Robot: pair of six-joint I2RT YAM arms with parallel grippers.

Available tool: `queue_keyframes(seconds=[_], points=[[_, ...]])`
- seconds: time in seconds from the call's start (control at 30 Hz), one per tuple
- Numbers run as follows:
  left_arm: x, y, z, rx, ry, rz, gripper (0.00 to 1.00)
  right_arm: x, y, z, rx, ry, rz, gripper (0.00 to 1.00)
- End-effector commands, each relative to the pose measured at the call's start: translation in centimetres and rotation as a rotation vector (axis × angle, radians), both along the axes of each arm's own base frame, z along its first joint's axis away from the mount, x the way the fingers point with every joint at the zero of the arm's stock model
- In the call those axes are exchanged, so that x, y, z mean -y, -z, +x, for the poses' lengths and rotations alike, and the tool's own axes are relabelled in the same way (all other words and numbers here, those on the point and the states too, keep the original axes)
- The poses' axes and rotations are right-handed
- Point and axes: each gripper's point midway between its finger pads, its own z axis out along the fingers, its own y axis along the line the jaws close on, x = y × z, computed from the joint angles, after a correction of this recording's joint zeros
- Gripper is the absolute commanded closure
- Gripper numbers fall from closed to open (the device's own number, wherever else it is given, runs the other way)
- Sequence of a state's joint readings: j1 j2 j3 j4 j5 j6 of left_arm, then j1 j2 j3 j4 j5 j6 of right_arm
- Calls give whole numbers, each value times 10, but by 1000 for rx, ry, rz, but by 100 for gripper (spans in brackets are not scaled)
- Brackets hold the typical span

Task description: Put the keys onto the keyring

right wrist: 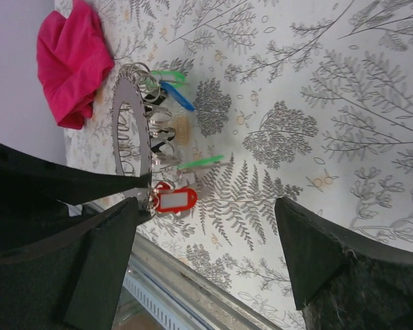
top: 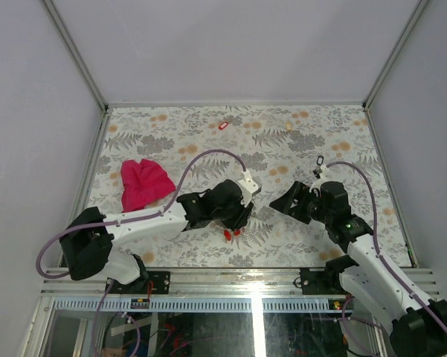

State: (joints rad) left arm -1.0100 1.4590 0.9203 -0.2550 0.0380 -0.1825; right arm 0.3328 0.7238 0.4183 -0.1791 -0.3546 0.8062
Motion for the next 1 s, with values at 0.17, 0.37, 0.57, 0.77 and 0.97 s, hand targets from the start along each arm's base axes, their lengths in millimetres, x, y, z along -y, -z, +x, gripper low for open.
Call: queue_keyframes(seconds=[0.17,0.37,0.57,0.77,0.97], points=[[24,-39,-17,100,147,-165,100,-35,-14,5,28,-161,163,17],[34,-38,-32,93,230,-169,100,-45,-12,4,19,-234,198,19],[39,-40,-43,96,285,-167,100,-49,-5,3,-5,-270,205,22],[45,-44,-52,101,327,-169,100,-57,-2,1,-32,-319,242,28],[45,-40,-57,103,349,-144,100,-63,-3,-3,-51,-373,271,39]])
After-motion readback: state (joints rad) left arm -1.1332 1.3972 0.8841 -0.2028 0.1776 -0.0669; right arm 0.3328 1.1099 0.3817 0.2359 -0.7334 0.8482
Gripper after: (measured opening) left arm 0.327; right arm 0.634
